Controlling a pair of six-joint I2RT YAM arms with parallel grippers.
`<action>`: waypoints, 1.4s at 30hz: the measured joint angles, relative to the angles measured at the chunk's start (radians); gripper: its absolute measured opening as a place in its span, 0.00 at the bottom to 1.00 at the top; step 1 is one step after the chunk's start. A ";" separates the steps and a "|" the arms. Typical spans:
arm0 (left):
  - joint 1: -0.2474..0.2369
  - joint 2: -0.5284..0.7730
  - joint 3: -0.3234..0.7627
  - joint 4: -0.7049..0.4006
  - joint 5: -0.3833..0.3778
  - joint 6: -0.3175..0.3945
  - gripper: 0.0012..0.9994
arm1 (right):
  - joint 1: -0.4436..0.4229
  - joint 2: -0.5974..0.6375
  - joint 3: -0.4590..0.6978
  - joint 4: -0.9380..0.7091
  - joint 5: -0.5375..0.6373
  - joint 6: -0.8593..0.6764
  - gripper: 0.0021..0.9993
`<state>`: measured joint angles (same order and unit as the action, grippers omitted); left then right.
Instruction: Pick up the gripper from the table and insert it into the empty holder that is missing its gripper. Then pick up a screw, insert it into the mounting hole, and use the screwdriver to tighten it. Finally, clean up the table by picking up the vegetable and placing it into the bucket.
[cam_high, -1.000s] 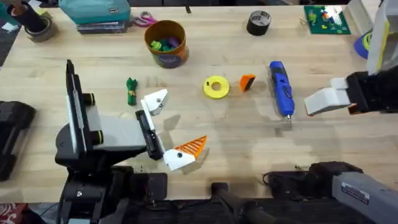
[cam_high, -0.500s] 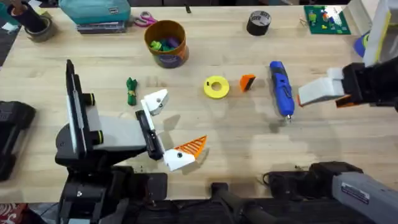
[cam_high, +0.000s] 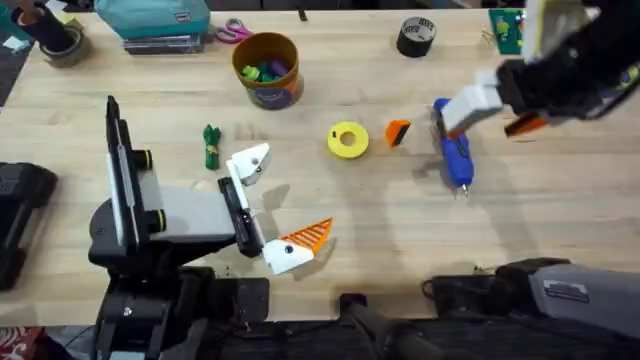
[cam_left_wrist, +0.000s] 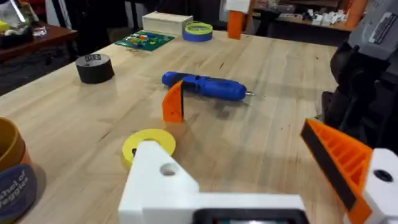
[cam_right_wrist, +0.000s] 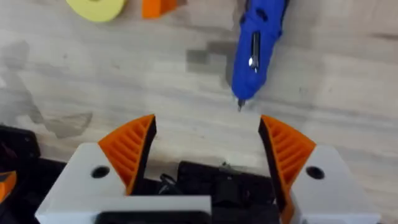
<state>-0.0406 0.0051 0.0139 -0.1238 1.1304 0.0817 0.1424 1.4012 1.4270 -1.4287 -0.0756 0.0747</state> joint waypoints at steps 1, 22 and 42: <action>0.000 0.000 0.000 0.000 0.000 0.000 0.99 | 0.016 0.019 0.023 0.000 0.007 0.000 1.00; 0.000 0.000 0.000 0.000 0.000 0.000 0.99 | 0.247 0.351 0.291 0.037 0.030 0.000 1.00; 0.000 0.000 0.000 0.000 0.000 0.000 0.99 | 0.250 0.368 0.085 0.234 0.037 0.129 1.00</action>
<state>-0.0406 0.0053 0.0139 -0.1242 1.1305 0.0816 0.3923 1.7687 1.5124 -1.1945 -0.0382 0.2033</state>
